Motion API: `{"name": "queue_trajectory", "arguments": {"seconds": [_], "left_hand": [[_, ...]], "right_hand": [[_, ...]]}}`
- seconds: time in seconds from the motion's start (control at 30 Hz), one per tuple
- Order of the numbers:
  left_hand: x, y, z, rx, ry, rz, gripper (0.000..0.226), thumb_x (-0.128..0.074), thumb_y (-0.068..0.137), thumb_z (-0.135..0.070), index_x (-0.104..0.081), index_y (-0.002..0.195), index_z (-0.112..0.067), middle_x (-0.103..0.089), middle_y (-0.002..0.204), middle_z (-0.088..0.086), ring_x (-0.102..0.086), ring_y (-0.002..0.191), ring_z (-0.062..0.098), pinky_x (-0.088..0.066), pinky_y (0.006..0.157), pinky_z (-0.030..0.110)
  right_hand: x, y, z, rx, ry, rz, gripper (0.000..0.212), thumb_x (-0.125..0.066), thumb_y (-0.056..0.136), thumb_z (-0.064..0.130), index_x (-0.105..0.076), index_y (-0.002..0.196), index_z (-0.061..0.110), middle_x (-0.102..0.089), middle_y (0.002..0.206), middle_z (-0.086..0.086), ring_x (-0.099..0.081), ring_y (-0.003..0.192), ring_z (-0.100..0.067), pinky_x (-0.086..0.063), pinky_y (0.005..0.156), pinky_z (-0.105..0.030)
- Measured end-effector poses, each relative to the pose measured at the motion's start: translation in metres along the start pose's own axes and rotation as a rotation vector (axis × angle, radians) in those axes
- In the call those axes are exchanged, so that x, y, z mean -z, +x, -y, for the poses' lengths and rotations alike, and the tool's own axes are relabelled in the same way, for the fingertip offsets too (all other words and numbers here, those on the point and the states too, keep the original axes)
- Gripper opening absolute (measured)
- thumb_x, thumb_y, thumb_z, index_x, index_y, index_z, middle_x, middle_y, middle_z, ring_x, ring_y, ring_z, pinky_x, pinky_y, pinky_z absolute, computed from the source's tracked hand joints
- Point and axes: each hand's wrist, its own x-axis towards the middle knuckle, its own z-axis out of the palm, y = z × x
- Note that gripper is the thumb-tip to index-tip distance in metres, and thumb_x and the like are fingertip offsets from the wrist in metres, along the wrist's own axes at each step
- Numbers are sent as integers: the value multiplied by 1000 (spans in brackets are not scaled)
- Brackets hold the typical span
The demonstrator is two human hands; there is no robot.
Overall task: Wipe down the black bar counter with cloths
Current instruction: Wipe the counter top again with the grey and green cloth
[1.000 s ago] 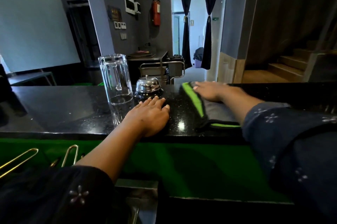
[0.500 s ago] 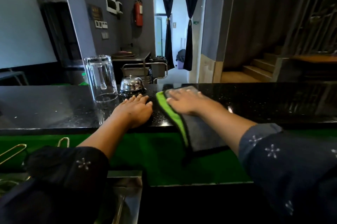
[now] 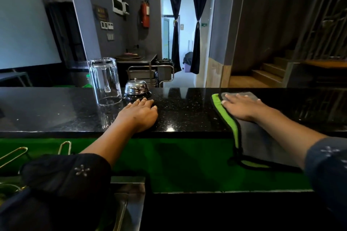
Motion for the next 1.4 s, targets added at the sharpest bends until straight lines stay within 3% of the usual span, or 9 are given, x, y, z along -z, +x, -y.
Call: {"name": "queue_trajectory", "arguments": {"seconds": [0.1, 0.23, 0.37, 0.53, 0.67, 0.77, 0.9, 1.13, 1.4], "left_hand": [[1, -1, 0, 4, 7, -4, 56, -17, 101, -42, -12, 153, -25, -5, 161, 1, -4, 148, 17, -2, 120, 37], [3, -4, -2, 0, 2, -2, 56, -15, 100, -43, -13, 153, -24, -6, 161, 2, -4, 148, 17, -2, 120, 38], [3, -5, 1, -24, 2, 6, 55, -13, 101, -42, -11, 153, -24, -4, 161, 1, -1, 148, 16, 1, 120, 39], [0, -4, -2, -18, -16, -6, 56, -14, 101, -44, -11, 153, -25, -3, 161, 0, -1, 148, 16, 1, 119, 37], [-2, -4, 0, -22, -22, -16, 56, -14, 101, -44, -11, 154, -26, -3, 161, -1, 0, 148, 15, 1, 118, 36], [-4, -5, 0, -28, -11, -24, 56, -13, 101, -45, -11, 153, -26, -3, 161, -2, -1, 148, 14, 1, 119, 35], [-2, -1, -2, -31, -1, -32, 56, -12, 101, -45, -11, 153, -26, -4, 161, -3, -2, 147, 14, 0, 118, 35], [1, 0, 2, -6, -18, -19, 56, -11, 101, -44, -14, 153, -26, -6, 161, -1, -5, 148, 15, -1, 119, 36], [5, -9, -7, 30, 11, 28, 57, -7, 101, -42, -10, 153, -18, -4, 161, 3, -2, 148, 17, 0, 120, 39]], "right_hand": [[-9, 0, 62, 127, -35, -30, 65, -14, 96, 56, -14, 156, 30, -12, 164, -8, -14, 149, -33, -10, 116, -60], [-19, -28, 132, 361, 27, 47, 63, -13, 99, 57, -6, 156, 33, -2, 165, -4, -1, 151, -30, 3, 117, -58], [-16, -46, 98, 506, 57, 68, 60, -17, 99, 61, -9, 155, 42, -2, 165, 7, -1, 151, -19, 2, 118, -50], [-6, 7, 42, 306, 54, 64, 59, -15, 98, 64, -11, 154, 44, -5, 165, 5, -3, 151, -22, 1, 116, -57], [-8, 72, 82, 163, 2, 25, 63, -14, 98, 59, -13, 156, 35, -7, 165, -3, -8, 150, -31, -3, 117, -60], [-12, 94, 134, 189, -36, 35, 64, -15, 94, 59, -15, 154, 40, -9, 165, -5, -13, 149, -34, -6, 116, -62], [-16, 100, 175, 309, 1, 75, 55, -14, 98, 61, -9, 152, 50, -3, 165, -2, -3, 151, -32, 2, 116, -63], [-16, 51, 165, 397, 60, 57, 55, -21, 97, 62, -16, 151, 51, -6, 165, -4, -5, 150, -32, 0, 117, -59], [-20, -61, 136, 408, 92, 82, 55, -14, 99, 57, -5, 153, 47, 2, 165, -2, 4, 151, -28, 8, 117, -58]]}}
